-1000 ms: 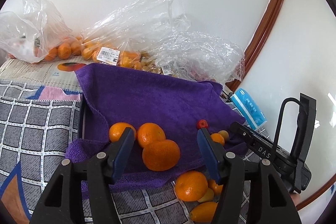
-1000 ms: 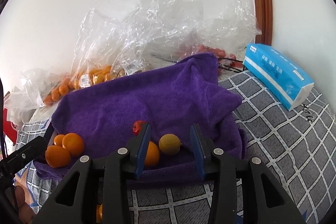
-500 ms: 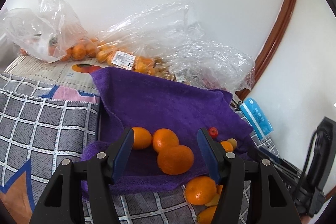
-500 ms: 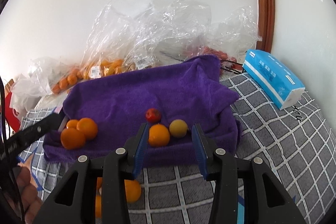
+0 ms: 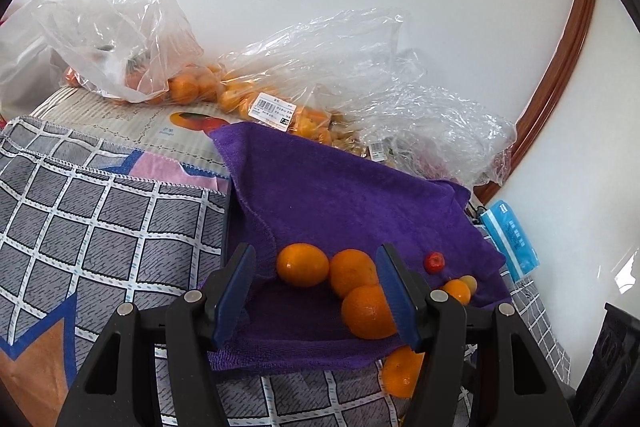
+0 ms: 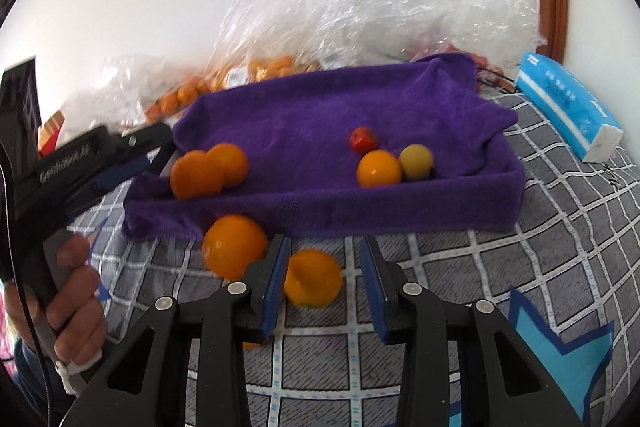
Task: Organize fruits
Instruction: 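Withdraw both tools toward the oranges lying beside the towel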
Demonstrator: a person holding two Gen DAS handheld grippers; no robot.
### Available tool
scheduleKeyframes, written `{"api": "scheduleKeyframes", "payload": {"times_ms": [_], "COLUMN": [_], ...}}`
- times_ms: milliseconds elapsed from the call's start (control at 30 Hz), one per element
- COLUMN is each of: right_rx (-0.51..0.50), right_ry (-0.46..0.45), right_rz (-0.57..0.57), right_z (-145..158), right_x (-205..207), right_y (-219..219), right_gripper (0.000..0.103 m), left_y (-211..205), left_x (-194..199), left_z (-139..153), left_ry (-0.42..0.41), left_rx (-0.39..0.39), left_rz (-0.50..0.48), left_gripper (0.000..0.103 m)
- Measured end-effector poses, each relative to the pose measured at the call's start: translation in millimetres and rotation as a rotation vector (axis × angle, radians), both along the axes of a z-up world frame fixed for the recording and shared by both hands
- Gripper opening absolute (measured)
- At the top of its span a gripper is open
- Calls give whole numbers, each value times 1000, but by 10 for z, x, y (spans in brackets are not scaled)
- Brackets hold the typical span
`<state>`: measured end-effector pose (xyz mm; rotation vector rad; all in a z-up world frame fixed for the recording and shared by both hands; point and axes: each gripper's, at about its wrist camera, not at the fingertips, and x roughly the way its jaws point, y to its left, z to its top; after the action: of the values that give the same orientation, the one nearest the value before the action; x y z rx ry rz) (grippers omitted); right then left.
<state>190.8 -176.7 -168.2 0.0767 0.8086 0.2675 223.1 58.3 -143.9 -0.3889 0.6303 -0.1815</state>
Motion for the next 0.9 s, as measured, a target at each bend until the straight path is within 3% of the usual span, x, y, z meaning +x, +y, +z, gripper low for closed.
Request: {"api": "scheduleKeyframes", "payload": {"times_ms": [333,533,667,900], "right_rx": [5,-49,-45,-111], "right_ry": [18,-24,17,3], "right_rz": [25,-55,-100,-114], "right_z": [-83,9,-43,-118], "right_x": [-42,-123,-63,-40], "right_y": [20,-158,-297,-203], "right_gripper": [33,33,33,35], "left_y": [-69,-24,-11,4], "left_x": [-21,-15,-16,-29], "left_z": [8,13,15,23], "left_ry": [-14,-11,-4,-8], "left_rx": [38,11,-7,-15], "left_rz": [-15,-10,-13,-11], "left_gripper": [60,60,60,60]}}
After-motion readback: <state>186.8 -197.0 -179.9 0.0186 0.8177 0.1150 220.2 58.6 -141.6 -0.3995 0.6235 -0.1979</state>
